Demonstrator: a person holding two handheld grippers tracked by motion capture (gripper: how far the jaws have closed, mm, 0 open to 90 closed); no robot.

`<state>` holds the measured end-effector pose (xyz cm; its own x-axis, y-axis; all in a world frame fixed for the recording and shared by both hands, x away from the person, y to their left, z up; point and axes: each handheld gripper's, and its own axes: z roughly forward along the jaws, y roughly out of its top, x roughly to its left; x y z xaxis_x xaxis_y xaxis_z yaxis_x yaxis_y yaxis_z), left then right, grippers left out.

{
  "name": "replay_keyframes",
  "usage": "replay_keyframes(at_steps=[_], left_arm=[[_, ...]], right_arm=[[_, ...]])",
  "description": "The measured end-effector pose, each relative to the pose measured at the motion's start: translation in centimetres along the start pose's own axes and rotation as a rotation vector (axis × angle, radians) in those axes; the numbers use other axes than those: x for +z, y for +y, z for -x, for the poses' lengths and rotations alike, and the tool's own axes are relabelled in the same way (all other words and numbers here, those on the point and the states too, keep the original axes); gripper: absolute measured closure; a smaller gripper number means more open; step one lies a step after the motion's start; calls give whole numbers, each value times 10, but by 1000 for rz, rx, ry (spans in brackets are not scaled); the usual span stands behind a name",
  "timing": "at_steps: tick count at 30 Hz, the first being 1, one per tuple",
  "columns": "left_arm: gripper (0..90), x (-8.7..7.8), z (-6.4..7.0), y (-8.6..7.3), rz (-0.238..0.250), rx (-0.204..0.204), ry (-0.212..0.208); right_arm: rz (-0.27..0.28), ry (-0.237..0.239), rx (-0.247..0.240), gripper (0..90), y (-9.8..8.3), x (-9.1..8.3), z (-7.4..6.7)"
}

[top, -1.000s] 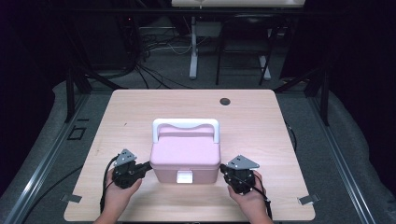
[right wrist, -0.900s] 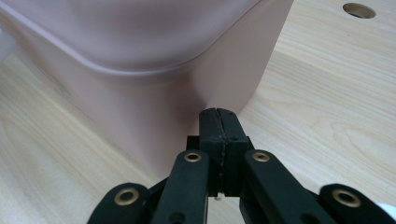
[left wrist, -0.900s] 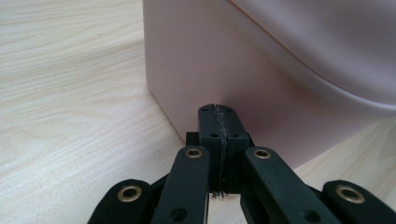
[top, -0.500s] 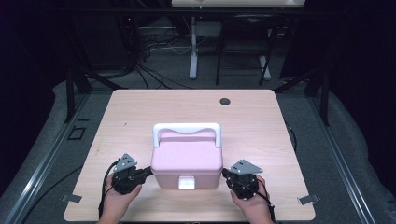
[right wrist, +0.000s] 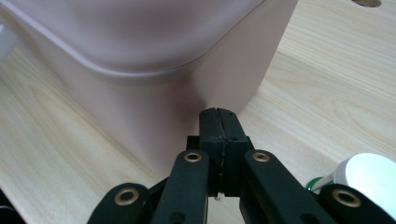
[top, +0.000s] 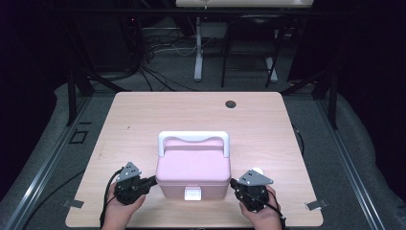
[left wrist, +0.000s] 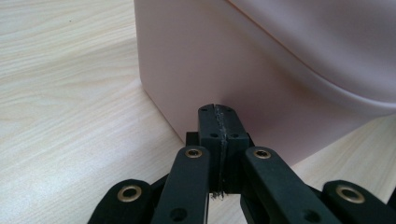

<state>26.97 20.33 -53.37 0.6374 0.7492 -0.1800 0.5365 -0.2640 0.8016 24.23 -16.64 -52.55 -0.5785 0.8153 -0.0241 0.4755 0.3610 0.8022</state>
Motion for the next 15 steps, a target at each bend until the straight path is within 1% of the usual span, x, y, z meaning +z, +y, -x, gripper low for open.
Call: replay_keyframes(at_steps=[3,4,8,10,11,13,14,15], left_arm=[[900,-1,3,-1,-5,1,-4],[900,-1,3,-1,-5,12,-3],[900,-2,5,-2,-6,8,-5],[900,-3,5,-2,-10,19,-6],[900,-3,5,-2,-10,20,-8],[900,-4,7,-3,-11,5,-11],[900,-4,6,-3,-12,15,-12],[900,-4,7,-4,-8,14,-11]], right_arm=[[-1,2,1,900,-2,-3,-1],[-3,2,-2,900,-2,-4,-1],[-3,3,1,900,-4,-6,-2],[-2,3,-1,900,-5,-6,-2],[-6,4,1,900,-5,-7,-3],[-5,3,1,900,-5,-8,-3],[-4,2,-4,900,-6,-8,-3],[-4,2,-5,900,-6,-8,-3]])
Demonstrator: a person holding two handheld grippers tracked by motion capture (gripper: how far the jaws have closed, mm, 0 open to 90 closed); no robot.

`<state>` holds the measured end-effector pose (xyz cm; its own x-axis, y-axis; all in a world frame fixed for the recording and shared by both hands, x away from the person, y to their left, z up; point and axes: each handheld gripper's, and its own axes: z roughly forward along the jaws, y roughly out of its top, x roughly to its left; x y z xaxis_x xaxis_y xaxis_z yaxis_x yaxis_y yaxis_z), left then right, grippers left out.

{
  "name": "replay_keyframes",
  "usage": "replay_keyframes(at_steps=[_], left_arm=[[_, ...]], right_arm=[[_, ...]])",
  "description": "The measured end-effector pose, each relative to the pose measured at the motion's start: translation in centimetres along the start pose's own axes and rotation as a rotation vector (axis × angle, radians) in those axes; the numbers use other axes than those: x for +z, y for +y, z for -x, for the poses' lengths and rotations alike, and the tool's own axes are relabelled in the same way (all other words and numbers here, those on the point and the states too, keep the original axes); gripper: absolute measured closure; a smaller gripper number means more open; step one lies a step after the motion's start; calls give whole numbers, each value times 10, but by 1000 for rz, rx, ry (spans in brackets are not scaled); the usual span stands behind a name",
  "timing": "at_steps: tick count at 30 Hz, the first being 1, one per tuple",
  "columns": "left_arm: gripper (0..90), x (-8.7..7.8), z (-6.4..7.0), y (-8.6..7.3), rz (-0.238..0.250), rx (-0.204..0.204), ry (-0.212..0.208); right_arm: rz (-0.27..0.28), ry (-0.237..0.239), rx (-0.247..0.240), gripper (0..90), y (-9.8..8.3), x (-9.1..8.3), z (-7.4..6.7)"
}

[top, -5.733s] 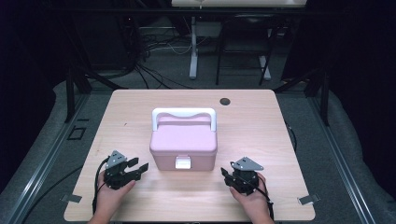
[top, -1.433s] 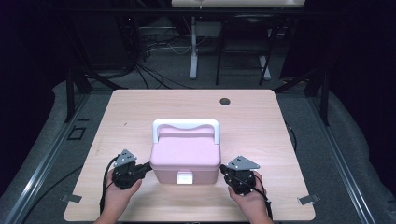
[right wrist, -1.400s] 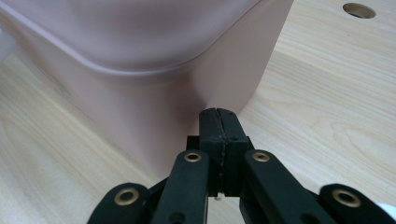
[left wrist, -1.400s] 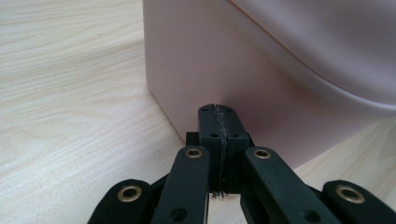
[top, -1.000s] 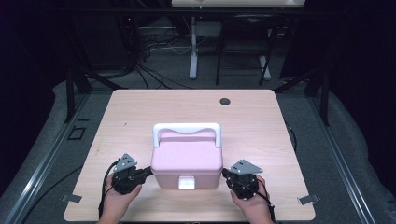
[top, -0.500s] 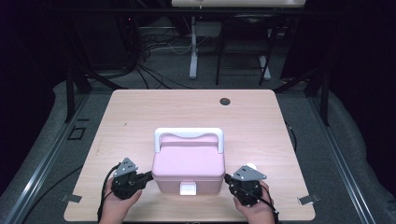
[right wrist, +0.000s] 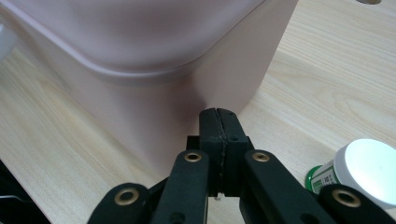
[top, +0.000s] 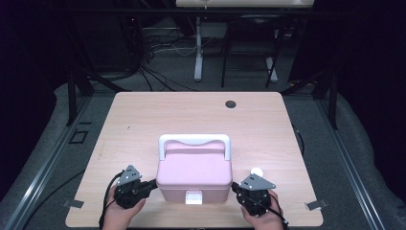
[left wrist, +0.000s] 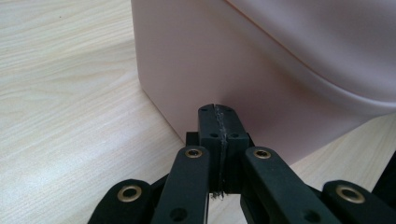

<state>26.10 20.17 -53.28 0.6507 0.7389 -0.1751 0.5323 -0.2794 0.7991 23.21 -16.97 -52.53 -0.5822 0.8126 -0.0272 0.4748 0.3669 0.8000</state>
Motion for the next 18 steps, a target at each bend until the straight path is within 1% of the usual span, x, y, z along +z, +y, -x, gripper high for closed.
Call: replay_keyframes(at_steps=[5,6,7,9,10,13,16,18], left_arm=[[900,-1,0,-1,-5,6,-4],[900,-1,0,-1,-1,-8,-6],[900,-1,-1,-1,-5,-2,-10],[900,-1,-2,-1,0,-21,-13],[900,0,-2,-1,-2,-22,-12],[899,0,-3,1,2,-27,-12],[858,-3,-6,3,9,-35,-12],[843,-6,-8,5,19,-48,-9]], right_arm=[[3,2,0,900,-1,-1,-1],[2,1,-1,900,-1,-1,-1],[2,4,0,900,-1,-1,-1],[3,12,10,900,-1,-1,1],[9,18,19,895,-2,0,2],[14,12,41,840,-2,1,4],[17,17,37,810,0,-1,7],[35,20,43,796,3,-4,9]])
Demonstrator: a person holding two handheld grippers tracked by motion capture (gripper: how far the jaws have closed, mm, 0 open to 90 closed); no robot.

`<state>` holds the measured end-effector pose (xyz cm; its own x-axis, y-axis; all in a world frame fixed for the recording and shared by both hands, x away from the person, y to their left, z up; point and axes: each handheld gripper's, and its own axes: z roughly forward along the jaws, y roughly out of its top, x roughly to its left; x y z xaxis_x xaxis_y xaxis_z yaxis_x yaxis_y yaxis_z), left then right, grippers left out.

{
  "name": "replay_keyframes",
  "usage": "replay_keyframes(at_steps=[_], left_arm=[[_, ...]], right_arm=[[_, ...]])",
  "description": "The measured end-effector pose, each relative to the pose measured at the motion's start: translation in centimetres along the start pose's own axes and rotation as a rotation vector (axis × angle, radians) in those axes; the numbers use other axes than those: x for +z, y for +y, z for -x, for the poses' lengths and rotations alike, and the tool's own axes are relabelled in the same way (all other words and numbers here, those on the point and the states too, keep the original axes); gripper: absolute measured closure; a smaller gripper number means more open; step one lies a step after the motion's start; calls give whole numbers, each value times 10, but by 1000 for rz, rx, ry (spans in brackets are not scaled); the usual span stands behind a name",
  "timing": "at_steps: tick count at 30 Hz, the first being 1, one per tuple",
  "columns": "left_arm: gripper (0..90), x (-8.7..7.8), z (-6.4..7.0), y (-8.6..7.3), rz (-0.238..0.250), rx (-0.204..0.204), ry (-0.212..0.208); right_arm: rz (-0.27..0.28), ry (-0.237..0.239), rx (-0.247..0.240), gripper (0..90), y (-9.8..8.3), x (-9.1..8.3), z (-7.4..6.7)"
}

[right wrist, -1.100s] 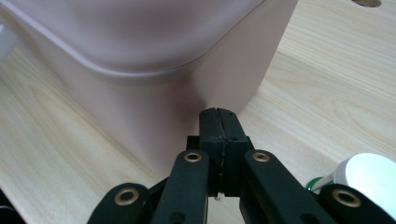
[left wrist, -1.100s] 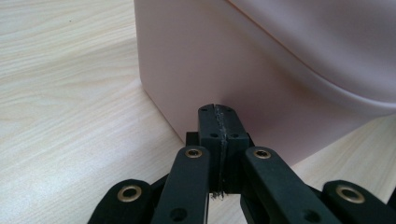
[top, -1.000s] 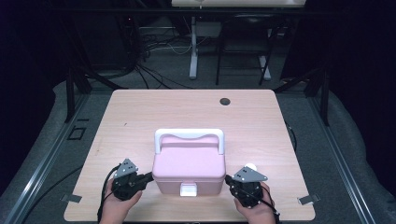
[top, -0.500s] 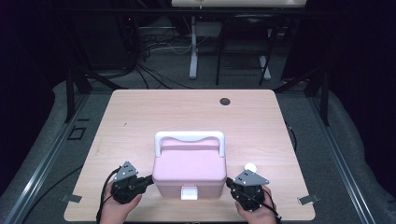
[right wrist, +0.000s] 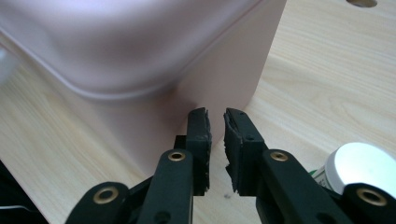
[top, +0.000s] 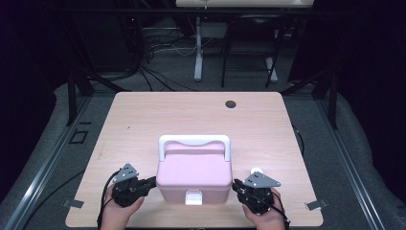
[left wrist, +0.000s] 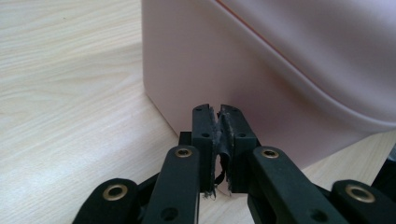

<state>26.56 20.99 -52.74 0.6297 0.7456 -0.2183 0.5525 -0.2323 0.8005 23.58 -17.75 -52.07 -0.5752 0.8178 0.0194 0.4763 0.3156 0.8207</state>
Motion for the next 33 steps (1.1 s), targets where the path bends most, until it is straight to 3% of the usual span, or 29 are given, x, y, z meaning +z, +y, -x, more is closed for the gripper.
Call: replay_keyframes(at_steps=[6,16,33], left_arm=[[789,-7,-5,6,13,-30,-4],[707,-20,-10,20,28,-34,-19],[673,-27,-11,46,30,-33,-37]], right_arm=[[30,13,0,774,8,-7,5],[54,34,29,756,24,-19,13],[82,62,15,724,55,-27,19]])
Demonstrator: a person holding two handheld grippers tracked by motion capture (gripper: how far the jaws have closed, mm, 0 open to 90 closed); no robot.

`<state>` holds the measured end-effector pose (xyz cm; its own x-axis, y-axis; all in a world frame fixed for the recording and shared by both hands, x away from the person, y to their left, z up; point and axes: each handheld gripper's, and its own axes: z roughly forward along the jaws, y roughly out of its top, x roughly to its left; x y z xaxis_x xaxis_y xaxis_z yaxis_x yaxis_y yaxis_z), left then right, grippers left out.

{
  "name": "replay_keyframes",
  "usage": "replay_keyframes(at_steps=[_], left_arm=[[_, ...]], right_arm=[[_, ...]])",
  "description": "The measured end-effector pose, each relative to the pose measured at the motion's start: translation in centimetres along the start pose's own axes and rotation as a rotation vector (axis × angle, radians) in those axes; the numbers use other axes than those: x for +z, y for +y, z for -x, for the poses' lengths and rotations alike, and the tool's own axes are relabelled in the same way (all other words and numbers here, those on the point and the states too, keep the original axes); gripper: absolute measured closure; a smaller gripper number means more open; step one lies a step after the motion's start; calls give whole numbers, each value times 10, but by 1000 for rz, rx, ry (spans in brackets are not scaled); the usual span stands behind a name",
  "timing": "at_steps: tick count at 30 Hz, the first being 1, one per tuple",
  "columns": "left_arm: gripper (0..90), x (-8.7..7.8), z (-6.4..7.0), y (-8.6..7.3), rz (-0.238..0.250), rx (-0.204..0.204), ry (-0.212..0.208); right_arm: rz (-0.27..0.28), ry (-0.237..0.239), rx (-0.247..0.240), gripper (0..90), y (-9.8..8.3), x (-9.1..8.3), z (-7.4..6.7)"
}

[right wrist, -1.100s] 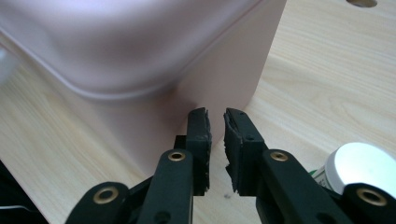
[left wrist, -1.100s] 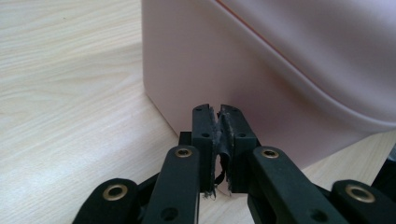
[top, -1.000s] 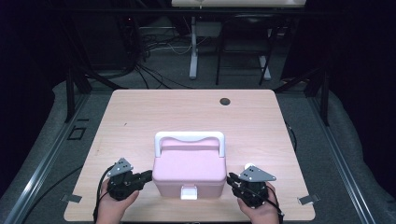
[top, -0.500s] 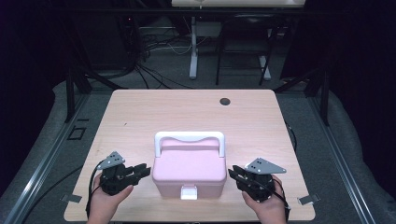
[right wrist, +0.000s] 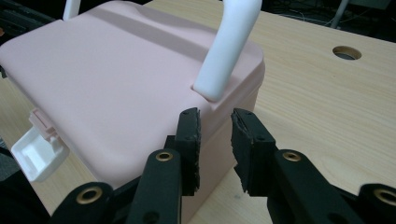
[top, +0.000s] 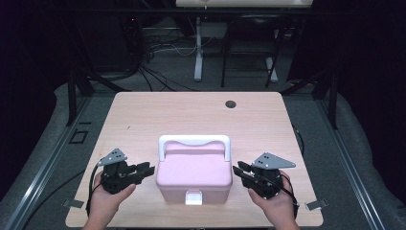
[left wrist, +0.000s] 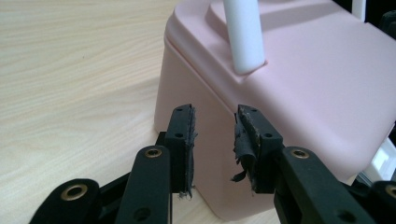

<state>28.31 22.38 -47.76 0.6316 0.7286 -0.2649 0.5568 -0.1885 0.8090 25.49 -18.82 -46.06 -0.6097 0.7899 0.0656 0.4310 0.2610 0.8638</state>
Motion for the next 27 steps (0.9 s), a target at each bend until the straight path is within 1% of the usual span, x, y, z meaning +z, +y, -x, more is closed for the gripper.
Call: replay_keyframes(at_steps=[6,9,12,16,22,24,25,27], left_arm=[[652,-1,2,13,5,4,-23],[646,1,5,17,1,20,-27],[632,2,6,23,-1,25,-28],[618,5,7,28,4,23,-40],[600,11,8,33,-4,28,-43],[597,14,8,34,2,28,-50],[597,14,8,35,-4,29,-50],[597,17,8,36,0,25,-54]], right_arm=[[0,20,-3,716,9,2,-1],[5,28,-3,706,14,4,-2],[6,34,-4,700,18,6,-3],[4,37,-10,686,22,10,-2],[5,46,16,670,25,15,2],[3,42,19,662,26,16,3],[5,42,20,658,26,17,4],[-6,36,23,651,26,19,4]])
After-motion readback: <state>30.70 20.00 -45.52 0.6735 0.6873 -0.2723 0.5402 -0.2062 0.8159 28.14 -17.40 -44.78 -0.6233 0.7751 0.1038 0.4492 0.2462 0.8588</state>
